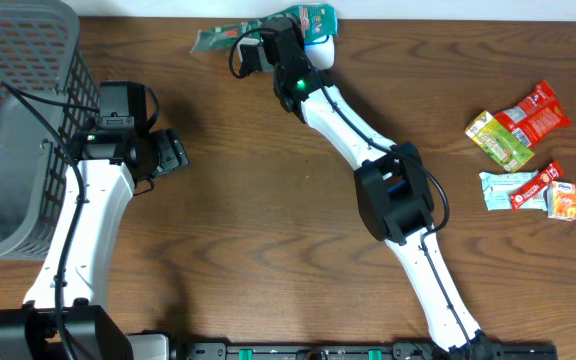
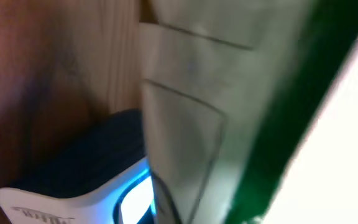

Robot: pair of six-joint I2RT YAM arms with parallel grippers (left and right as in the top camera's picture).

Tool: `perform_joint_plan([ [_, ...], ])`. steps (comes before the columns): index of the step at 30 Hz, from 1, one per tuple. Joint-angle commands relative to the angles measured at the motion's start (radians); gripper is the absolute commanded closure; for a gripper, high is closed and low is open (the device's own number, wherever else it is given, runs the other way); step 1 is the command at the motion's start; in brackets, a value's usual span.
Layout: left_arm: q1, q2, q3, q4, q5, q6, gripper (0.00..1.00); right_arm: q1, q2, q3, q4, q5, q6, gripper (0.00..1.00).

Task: Scan the item barcode
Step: 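Raise the gloves pack to the white scanner with the right gripper, then carry the gloves pack right and drop it on the item pile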

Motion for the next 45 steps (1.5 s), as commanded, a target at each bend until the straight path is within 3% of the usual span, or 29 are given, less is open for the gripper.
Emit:
perform_joint_plan([
  [1,0.002,0.000,0.005,0.000,-0.009,0.001,0.16,0.013,-0.002,0.016,-0.014,-0.006,0.034,0.99],
  [20,0.002,0.000,0.005,0.000,-0.009,0.001,0.16,0.018,-0.031,0.016,0.002,-0.006,0.121,0.99],
  [29,0.002,0.000,0.005,0.000,-0.009,0.001,0.16,0.013,-0.221,0.016,-0.063,-0.035,0.393,0.99],
  [37,0.002,0.000,0.005,0.000,-0.009,0.001,0.16,-0.039,-0.460,0.016,-0.594,-0.183,0.771,0.99],
  [40,0.002,0.000,0.005,0.000,-0.009,0.001,0.16,-0.101,-0.538,0.016,-0.850,-0.254,0.980,0.99],
  [43,0.002,0.000,0.005,0.000,-0.009,0.001,0.16,-0.173,-0.557,0.016,-1.010,-0.304,1.142,0.99],
  [45,0.002,0.000,0.005,0.000,-0.009,0.001,0.16,-0.227,-0.556,0.016,-1.119,-0.374,1.176,0.99],
])
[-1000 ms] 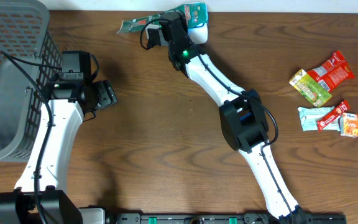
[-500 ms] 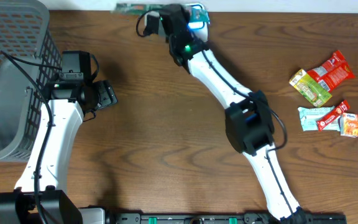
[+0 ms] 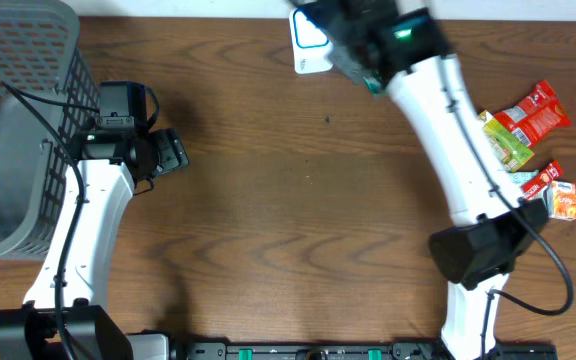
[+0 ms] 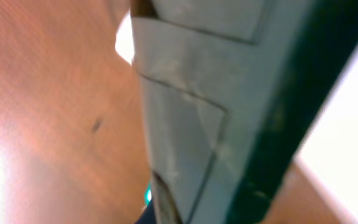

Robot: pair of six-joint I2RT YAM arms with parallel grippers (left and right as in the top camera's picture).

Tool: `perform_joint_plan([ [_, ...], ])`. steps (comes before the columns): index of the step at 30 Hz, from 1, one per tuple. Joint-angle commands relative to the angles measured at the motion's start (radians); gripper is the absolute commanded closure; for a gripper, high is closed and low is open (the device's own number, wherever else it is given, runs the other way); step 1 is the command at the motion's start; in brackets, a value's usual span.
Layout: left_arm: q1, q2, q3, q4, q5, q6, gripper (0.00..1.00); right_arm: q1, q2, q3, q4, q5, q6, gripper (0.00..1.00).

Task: Scan the item barcode
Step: 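Carry the gloves pack right and drop it on the item pile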

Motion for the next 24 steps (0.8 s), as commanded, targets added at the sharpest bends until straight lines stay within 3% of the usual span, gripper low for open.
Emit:
perform_joint_plan([
  [1,0.002,0.000,0.005,0.000,-0.009,0.001,0.16,-0.123,0.002,-0.003,-0.162,-0.177,0.212,0.99],
  [5,0.002,0.000,0.005,0.000,-0.009,0.001,0.16,-0.246,0.021,-0.052,-0.330,-0.278,0.212,0.99],
  [9,0.002,0.000,0.005,0.000,-0.009,0.001,0.16,-0.337,0.021,-0.185,-0.339,-0.278,0.223,0.99],
  [20,0.002,0.000,0.005,0.000,-0.009,0.001,0.16,-0.480,0.021,-0.611,-0.091,-0.231,0.224,0.99],
  [24,0.002,0.000,0.005,0.000,-0.009,0.001,0.16,-0.519,0.021,-0.756,0.096,-0.208,0.223,0.99],
])
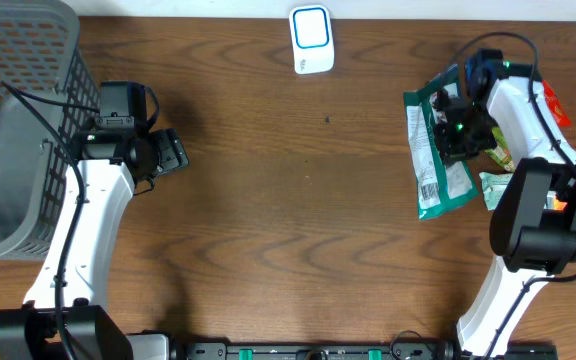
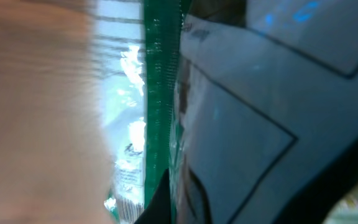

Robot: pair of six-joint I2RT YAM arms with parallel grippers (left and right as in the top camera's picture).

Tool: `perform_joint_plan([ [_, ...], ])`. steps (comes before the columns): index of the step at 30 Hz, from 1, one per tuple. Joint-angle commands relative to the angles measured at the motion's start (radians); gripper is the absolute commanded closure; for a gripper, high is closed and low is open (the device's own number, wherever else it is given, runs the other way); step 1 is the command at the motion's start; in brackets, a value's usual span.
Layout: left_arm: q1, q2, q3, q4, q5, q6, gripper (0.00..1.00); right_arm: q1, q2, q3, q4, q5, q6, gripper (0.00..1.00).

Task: Scan the item barcode
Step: 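Carry the gloves pack right and drop it on the item pile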

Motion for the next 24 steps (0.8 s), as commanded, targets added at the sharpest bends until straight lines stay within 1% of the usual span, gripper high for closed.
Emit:
perform_joint_plan([
  [1,0.002,0.000,0.005,0.000,-0.009,0.001,0.16,-0.034,0.007,-0.114,0.126,0.053,0.012,0.99],
  [6,0.002,0.000,0.005,0.000,-0.009,0.001,0.16,-0.068,0.007,-0.203,0.283,0.138,0.013,0.99],
  [10,0.002,0.000,0.005,0.000,-0.009,0.001,0.16,-0.087,0.007,-0.203,0.326,0.195,0.019,0.99],
  [16,0.002,0.000,0.005,0.000,-0.009,0.001,0.16,-0.121,0.007,-0.202,0.407,0.307,0.134,0.99],
  [22,0.002,0.000,0.005,0.000,-0.009,0.001,0.16,-0.154,0.007,-0.201,0.419,0.291,0.135,0.99],
  [24,0.002,0.000,0.005,0.000,-0.009,0.001,0.16,-0.150,0.007,-0.201,0.418,0.225,0.132,0.97],
])
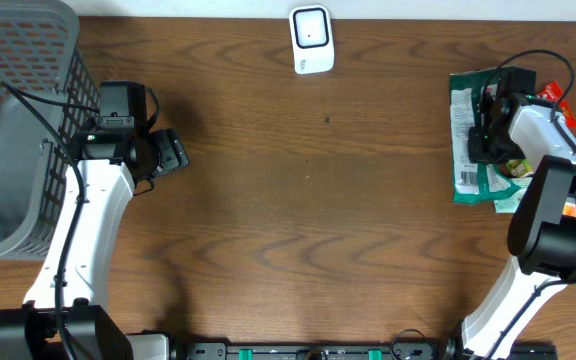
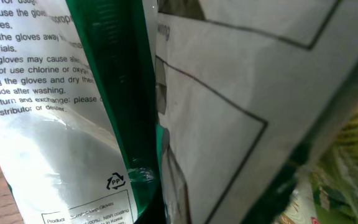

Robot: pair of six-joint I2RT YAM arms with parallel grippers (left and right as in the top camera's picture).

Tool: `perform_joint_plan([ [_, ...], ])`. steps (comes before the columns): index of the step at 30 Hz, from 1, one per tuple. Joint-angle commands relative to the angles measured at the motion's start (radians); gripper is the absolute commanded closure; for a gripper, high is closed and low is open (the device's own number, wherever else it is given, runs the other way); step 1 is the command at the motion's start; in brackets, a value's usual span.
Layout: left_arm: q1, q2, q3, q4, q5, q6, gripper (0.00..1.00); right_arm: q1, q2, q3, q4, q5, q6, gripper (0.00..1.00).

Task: Scan the item barcode
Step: 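Carry the gloves pack right and drop it on the item pile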

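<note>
The white barcode scanner (image 1: 311, 38) stands at the back edge, middle of the table. A green and silver glove packet (image 1: 471, 140) lies at the far right, partly over the snack pile, printed back upward. My right gripper (image 1: 492, 126) sits on its right edge, shut on it. The right wrist view is filled by the packet's printed back (image 2: 48, 124) and one pale finger (image 2: 222, 137) pressed against it. My left gripper (image 1: 171, 152) hangs beside the basket with nothing in it; its jaws are not clear from above.
A grey mesh basket (image 1: 18, 110) takes up the left edge. Several snack packets (image 1: 554, 97) lie at the right edge, mostly under the glove packet and my right arm; a yellow-green one (image 2: 353, 118) shows behind the finger.
The glove packet has gone further right and turned, from held left of the snacks to lying over them. The scanner's blue light has gone out. The left arm is unchanged.
My right gripper first held the glove packet over the scanner at the back. Then it was just right of the scanner, which glowed blue. Later the packet was at the right beside the snack pile, and now it rests on that pile.
</note>
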Motion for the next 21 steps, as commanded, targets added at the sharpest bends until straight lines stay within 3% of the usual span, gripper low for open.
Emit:
perform_joint_plan([
  [1,0.002,0.000,0.005,0.000,-0.010,0.001,0.16,-0.012,0.023,-0.017,-0.008,-0.050,0.023,0.85],
  [3,0.002,0.000,0.005,0.000,-0.010,0.001,0.16,-0.012,0.021,-0.015,-0.011,-0.066,0.014,0.59],
  [7,0.002,0.000,0.005,0.000,-0.010,0.001,0.16,-0.002,-0.015,0.042,-0.083,-0.069,-0.014,0.48],
  [10,0.002,0.000,0.005,0.000,-0.010,0.001,0.16,0.006,-0.066,0.123,-0.184,-0.070,-0.013,0.01],
  [21,0.002,0.000,0.005,0.001,-0.010,0.001,0.16,0.006,-0.194,0.186,-0.244,-0.092,-0.006,0.01],
])
